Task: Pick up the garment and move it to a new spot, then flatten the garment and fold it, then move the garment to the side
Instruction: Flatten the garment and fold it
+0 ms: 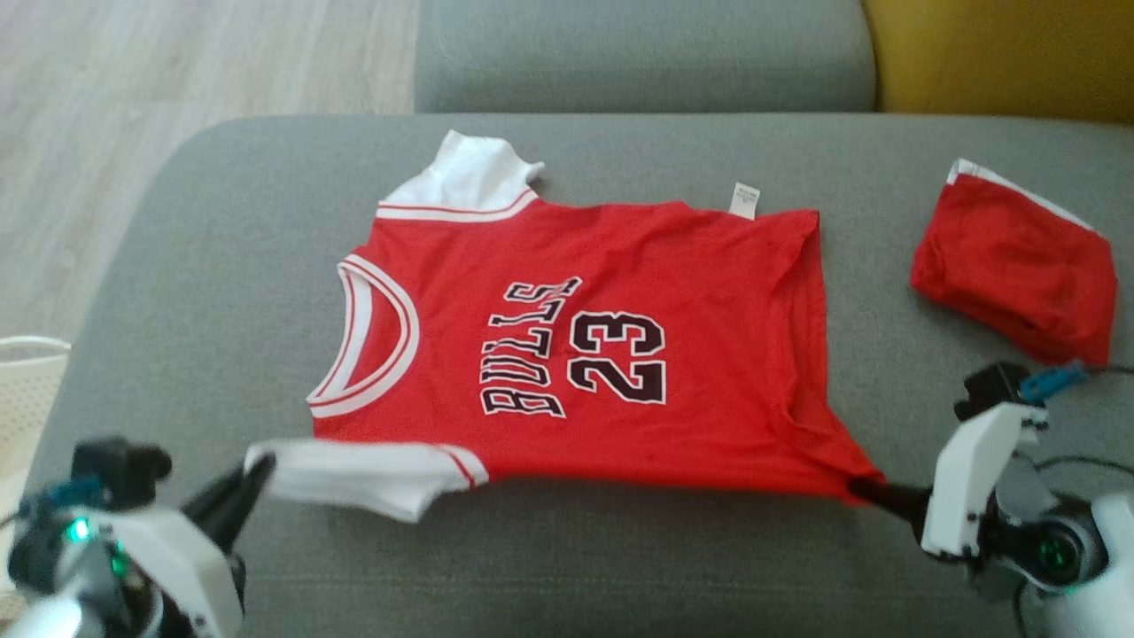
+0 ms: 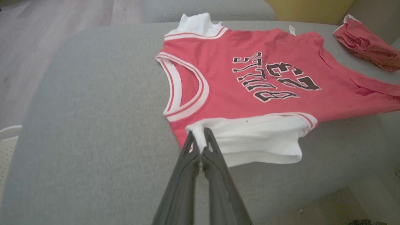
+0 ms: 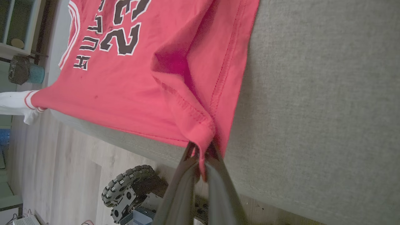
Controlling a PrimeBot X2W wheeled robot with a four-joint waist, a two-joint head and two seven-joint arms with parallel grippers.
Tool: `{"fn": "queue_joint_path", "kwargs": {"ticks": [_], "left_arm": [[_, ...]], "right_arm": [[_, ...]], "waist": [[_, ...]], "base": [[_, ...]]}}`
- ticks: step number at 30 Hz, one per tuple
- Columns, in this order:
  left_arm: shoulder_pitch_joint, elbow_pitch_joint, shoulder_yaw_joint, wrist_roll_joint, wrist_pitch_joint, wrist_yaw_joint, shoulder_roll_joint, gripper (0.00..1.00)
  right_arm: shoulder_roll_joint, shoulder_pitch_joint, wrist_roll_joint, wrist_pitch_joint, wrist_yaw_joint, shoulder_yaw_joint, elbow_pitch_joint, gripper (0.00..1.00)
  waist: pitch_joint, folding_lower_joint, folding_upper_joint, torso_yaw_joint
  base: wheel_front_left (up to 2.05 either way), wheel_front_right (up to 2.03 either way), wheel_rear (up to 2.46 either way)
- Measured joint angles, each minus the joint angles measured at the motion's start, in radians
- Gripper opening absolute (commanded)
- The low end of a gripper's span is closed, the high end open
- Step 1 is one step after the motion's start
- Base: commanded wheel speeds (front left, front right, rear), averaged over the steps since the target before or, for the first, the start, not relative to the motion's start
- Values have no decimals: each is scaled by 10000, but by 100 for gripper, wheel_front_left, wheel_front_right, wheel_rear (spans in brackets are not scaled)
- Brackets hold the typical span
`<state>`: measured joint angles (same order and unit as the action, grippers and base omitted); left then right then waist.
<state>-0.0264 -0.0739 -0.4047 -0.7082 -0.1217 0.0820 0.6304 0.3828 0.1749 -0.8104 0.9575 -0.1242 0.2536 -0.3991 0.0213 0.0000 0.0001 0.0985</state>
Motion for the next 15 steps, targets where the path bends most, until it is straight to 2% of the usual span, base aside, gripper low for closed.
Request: {"fn": "queue_joint_path", "kwargs": {"ticks": [6, 15], "left_arm": [[1299, -6, -29, 497, -219, -136, 38, 0], [3580, -1154, -497, 1453, -721, -205, -111, 0]], "right_arm": [[-293, 901, 443, 127, 0, -163, 59, 0], [-575, 2642, 1151, -282, 0, -322, -514, 0]], "waist": [[-521, 0, 0, -124], [-1503, 1, 0, -301]], "base": [[0, 0, 0], [0, 0, 0]]}}
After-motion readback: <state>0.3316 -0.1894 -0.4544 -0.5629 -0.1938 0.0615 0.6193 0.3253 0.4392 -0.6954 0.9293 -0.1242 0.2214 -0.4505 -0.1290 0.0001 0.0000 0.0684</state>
